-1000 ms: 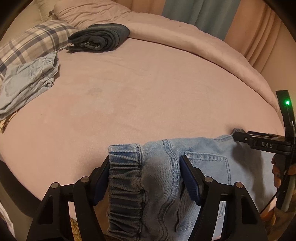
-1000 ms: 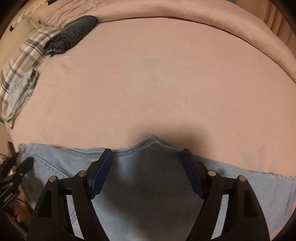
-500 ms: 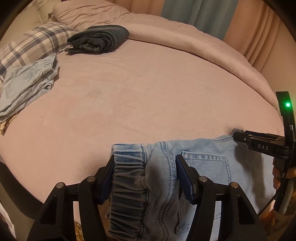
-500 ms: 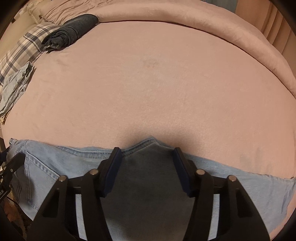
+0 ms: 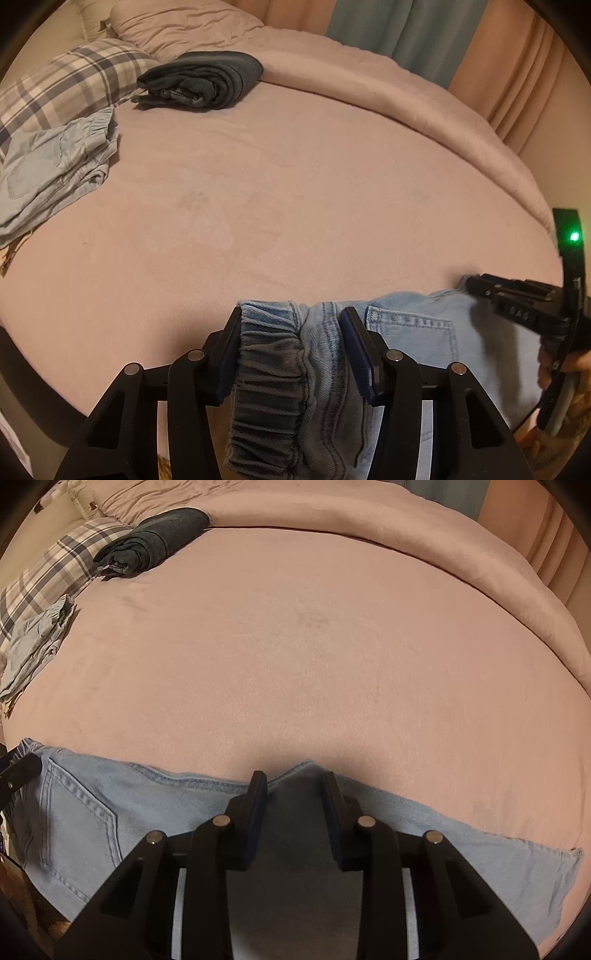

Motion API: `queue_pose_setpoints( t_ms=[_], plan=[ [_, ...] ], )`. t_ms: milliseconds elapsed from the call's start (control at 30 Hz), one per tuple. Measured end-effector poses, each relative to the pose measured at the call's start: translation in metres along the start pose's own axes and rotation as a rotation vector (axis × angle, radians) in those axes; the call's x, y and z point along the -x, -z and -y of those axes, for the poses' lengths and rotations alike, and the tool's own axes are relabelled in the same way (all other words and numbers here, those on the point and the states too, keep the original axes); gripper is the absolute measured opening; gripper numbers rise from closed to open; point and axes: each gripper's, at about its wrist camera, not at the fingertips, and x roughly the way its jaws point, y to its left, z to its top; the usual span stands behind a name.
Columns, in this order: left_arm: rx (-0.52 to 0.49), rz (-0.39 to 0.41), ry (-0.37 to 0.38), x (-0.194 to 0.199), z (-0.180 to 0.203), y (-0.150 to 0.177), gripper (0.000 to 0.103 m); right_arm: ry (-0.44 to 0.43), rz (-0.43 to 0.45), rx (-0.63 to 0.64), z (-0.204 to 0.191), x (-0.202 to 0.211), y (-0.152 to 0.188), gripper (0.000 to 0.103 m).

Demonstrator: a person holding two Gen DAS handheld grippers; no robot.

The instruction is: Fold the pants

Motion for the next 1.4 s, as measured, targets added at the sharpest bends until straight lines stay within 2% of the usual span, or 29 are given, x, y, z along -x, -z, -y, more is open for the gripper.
queue_pose_setpoints(
  t_ms=[100, 167, 333, 367, 433, 467, 500, 633, 700, 767, 800, 833, 867, 933, 1067, 1233, 1400],
  plan=[
    [-0.004, -0.003, -0.019, -0.005, 0.001, 0.002, 0.057, 0.000, -0.029, -0.053, 0.010, -0.017, 0.001, 0.030],
    [0.004, -0.008, -0.026, -0.004, 0.001, 0.002, 0.059, -0.027, -0.015, -0.096, 0.016, -0.019, 0.002, 0.030],
    [0.055, -0.029, 0.050, 0.022, -0.009, 0.004, 0.061, -0.118, 0.024, -0.196, 0.038, 0.012, 0.012, 0.031],
    [0.076, -0.028, 0.059, 0.031, -0.013, 0.007, 0.062, -0.142, 0.062, -0.235, 0.050, 0.029, 0.021, 0.034],
    [0.095, -0.015, 0.057, 0.043, -0.018, 0.011, 0.078, -0.136, 0.113, -0.285, 0.072, 0.053, 0.037, 0.049],
    [0.103, -0.007, 0.050, 0.049, -0.021, 0.014, 0.080, -0.115, 0.143, -0.325, 0.088, 0.068, 0.050, 0.059],
    [0.114, -0.005, 0.041, 0.053, -0.024, 0.019, 0.080, -0.091, 0.169, -0.364, 0.104, 0.080, 0.063, 0.061],
    [0.154, -0.088, 0.027, 0.045, -0.029, 0.037, 0.080, 0.065, 0.218, -0.568, 0.174, 0.121, 0.129, 0.062],
    [0.189, -0.126, 0.044, 0.036, -0.031, 0.045, 0.080, 0.172, 0.225, -0.701, 0.211, 0.138, 0.171, 0.062],
    [0.227, -0.158, 0.071, 0.028, -0.032, 0.051, 0.080, 0.219, 0.231, -0.816, 0.240, 0.148, 0.206, 0.064],
    [0.243, -0.171, 0.094, 0.023, -0.030, 0.054, 0.074, 0.243, 0.225, -0.883, 0.254, 0.152, 0.226, 0.064],
    [0.250, -0.177, 0.108, 0.020, -0.027, 0.056, 0.054, 0.266, 0.218, -0.939, 0.266, 0.155, 0.243, 0.064],
    [0.250, -0.182, 0.099, 0.015, -0.025, 0.057, 0.047, 0.285, 0.212, -0.975, 0.273, 0.157, 0.256, 0.064],
    [0.246, -0.163, 0.086, 0.015, -0.022, 0.056, 0.040, 0.333, 0.192, -1.037, 0.285, 0.157, 0.280, 0.064],
    [0.224, -0.148, 0.079, 0.021, -0.020, 0.054, 0.038, 0.364, 0.167, -1.100, 0.297, 0.155, 0.304, 0.064],
    [0.230, -0.159, 0.086, 0.021, -0.024, 0.054, 0.038, 0.294, 0.205, -1.146, 0.313, 0.155, 0.322, 0.064],
    [0.231, -0.162, 0.091, 0.022, -0.022, 0.053, 0.038, 0.235, 0.228, -1.149, 0.312, 0.147, 0.310, 0.048]
  ],
)
